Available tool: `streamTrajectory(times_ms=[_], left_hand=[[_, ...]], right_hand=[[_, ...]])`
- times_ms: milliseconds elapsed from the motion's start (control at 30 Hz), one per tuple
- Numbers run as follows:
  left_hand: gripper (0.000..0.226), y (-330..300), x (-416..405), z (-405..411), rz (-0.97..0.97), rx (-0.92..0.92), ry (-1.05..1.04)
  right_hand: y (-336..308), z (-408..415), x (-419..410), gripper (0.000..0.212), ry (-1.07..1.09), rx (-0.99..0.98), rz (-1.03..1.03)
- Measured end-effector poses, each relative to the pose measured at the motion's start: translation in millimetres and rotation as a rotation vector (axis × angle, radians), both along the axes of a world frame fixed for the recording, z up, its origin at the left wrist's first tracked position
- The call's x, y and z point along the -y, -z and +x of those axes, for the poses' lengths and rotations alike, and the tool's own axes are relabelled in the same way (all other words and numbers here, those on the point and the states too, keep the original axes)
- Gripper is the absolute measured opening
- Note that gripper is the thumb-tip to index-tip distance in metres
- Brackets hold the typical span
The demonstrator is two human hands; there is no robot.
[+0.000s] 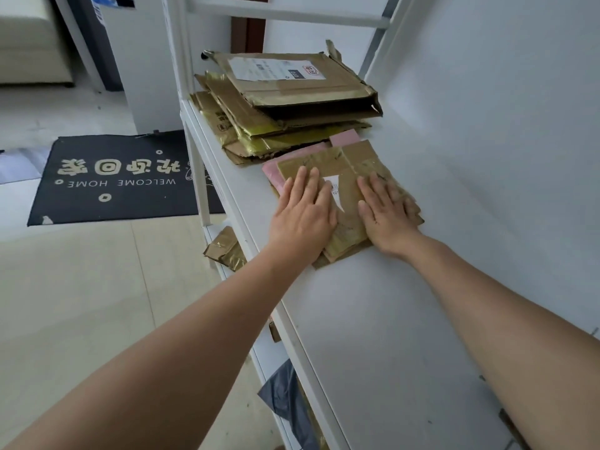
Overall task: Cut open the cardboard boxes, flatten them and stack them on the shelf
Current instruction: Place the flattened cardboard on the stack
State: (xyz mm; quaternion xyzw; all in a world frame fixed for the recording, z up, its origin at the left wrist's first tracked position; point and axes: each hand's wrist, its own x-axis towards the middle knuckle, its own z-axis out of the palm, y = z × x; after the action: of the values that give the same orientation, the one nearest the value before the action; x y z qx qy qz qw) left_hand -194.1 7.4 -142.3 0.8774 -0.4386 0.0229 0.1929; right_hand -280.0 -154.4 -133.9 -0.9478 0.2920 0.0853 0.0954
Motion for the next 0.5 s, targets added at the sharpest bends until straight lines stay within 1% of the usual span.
streamTrajectory(times_ms=[133,267,333,400,500], left_hand=[[0.058,9.3,0.0,7.5,0.028,-0.095,0.040],[0.057,10.3,-0.2,6.4,-0.014,-0.124,0.028],[0.057,10.4,-0.3,5.5,-0.023,-0.121,0.018],[0.057,9.3,0.0,6.2,0.009,-0.113,0.013],[0.057,2.4,3.4,8.4,0.103,-0.082,0.000]], right_hand=[[-8.7,10.4,10.0,0.051,-0.040,0.010,0.026],[-5.7,20.4,8.4,0.049,-0.019,0.118,0.018],[-1.7,20.2,5.1,0.048,-0.013,0.165,-0.019],[-0.5,19.1,3.0,0.048,-0.008,0.177,-0.069],[-7.9,25.8,-6.2,0.049,0.006,0.106,-0.207]])
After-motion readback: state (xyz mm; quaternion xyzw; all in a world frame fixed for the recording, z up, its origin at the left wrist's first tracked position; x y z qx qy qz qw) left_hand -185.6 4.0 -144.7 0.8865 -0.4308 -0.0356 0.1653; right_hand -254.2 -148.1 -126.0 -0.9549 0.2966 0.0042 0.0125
